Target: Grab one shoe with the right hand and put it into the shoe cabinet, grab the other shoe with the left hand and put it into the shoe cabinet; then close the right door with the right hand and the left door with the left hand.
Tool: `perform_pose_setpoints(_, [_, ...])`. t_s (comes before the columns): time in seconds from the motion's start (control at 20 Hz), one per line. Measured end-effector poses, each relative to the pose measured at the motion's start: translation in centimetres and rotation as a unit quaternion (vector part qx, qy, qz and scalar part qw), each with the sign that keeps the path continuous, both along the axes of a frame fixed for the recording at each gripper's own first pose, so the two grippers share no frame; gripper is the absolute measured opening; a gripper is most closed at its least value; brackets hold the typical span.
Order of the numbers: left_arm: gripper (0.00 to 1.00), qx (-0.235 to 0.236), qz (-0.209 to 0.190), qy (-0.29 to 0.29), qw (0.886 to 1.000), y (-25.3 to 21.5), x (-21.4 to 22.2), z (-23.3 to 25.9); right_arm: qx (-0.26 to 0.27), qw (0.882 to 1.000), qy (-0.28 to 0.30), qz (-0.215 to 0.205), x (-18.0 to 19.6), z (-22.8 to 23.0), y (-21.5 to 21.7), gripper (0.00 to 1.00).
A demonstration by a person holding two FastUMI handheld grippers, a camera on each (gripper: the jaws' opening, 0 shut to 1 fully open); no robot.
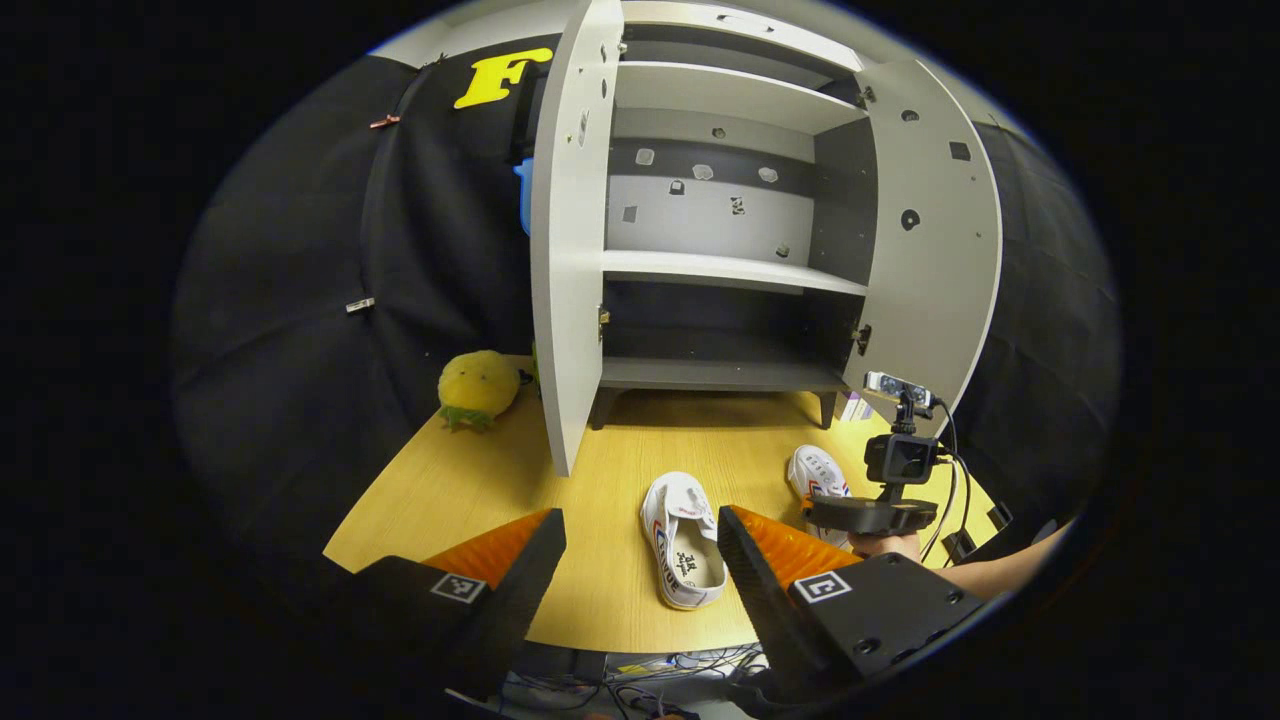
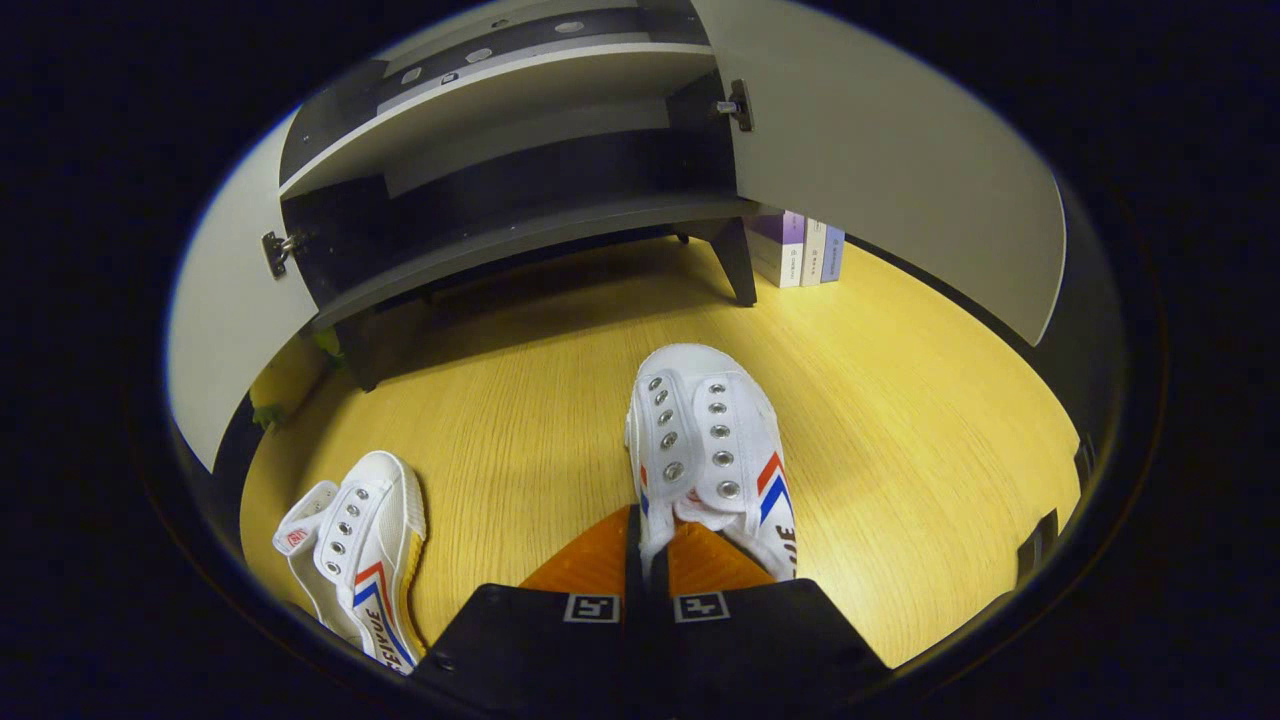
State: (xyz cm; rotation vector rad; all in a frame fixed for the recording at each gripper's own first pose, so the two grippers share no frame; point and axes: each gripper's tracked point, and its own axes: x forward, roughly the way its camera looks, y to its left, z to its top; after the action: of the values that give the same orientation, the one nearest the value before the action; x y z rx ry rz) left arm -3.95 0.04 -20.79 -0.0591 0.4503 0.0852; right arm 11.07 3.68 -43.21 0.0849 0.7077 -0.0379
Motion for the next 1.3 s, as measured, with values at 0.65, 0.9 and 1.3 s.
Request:
perform_pose_setpoints(0.65, [0.95, 0.006, -0.004, 0.002, 1.0, 0.3, -0.6, 0.1, -0.024, 0.996, -0.076, 0.035, 0.3, 5.6, 0.5, 0.05])
perform_pose_setpoints(0.9, [0.95, 0.002, -0.011, -0.005, 1.0, 0.5, -0.7, 0.2, -0.047, 0.989, -0.12, 0.068, 0.3, 10.9, 1.5, 0.05])
perform_pose_setpoints(1.3, [0.95, 0.001, -0.031, -0.037, 0.999, 0.6, -0.4, 2.2, -0.075, 0.964, -0.22, 0.127, 3.1, 23.8, 6.5, 0.05])
